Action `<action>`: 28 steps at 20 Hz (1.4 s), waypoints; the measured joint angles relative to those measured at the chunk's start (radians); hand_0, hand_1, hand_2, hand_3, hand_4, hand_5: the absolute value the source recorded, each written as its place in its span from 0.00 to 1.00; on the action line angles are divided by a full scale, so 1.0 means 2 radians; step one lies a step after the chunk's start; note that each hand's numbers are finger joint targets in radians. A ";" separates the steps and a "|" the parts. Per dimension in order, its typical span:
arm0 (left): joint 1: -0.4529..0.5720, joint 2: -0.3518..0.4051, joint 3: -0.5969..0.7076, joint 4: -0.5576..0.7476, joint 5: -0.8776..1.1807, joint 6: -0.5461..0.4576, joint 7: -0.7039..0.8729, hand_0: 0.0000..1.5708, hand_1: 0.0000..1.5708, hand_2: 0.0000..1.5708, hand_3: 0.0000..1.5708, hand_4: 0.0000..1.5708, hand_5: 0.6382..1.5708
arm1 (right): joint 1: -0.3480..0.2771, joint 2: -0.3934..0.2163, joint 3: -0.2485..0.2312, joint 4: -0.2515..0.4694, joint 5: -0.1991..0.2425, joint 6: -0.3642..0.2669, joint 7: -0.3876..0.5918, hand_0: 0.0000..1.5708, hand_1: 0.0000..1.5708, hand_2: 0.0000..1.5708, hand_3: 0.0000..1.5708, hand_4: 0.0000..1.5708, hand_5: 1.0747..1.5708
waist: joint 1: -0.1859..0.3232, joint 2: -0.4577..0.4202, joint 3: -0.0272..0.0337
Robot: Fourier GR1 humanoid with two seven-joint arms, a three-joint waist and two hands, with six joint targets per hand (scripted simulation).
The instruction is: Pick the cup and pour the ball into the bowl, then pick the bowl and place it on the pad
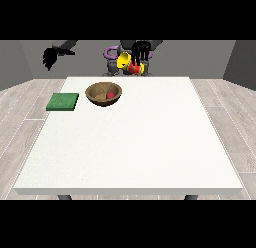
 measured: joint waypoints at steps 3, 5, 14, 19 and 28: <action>0.040 -0.017 0.066 -0.038 0.098 0.047 -0.015 0.00 0.00 0.00 0.00 0.27 0.99 | -0.003 0.012 0.004 -0.007 0.000 -0.008 0.000 0.00 0.00 0.00 0.00 0.23 0.99 | 0.005 0.020 -0.0037; 0.069 -0.023 0.097 -0.064 0.171 0.069 -0.034 0.00 0.00 0.00 0.00 0.00 0.98 | -0.011 0.025 0.011 -0.013 0.002 -0.015 -0.001 0.00 0.00 0.00 0.00 0.19 0.99 | 0.002 0.039 -0.0055; 0.184 -0.032 0.144 -0.179 0.463 0.021 -0.213 0.00 0.00 0.00 0.00 0.00 0.99 | -0.037 0.103 0.044 -0.036 0.040 -0.112 -0.003 0.00 0.00 0.00 0.00 0.20 1.00 | 0.033 0.080 0.0004; 0.232 -0.022 0.164 -0.192 0.525 -0.040 -0.307 0.00 0.00 0.00 0.00 0.00 0.99 | -0.051 0.136 0.050 -0.030 0.052 -0.160 -0.013 0.00 0.00 0.00 0.00 0.20 1.00 | 0.052 0.099 0.0037; 0.248 0.007 0.184 -0.238 0.555 -0.099 -0.308 0.00 0.00 0.00 0.00 0.00 0.99 | -0.106 0.128 0.035 0.090 0.050 -0.184 -0.072 0.00 0.00 0.00 0.00 0.12 0.98 | 0.068 0.108 0.0054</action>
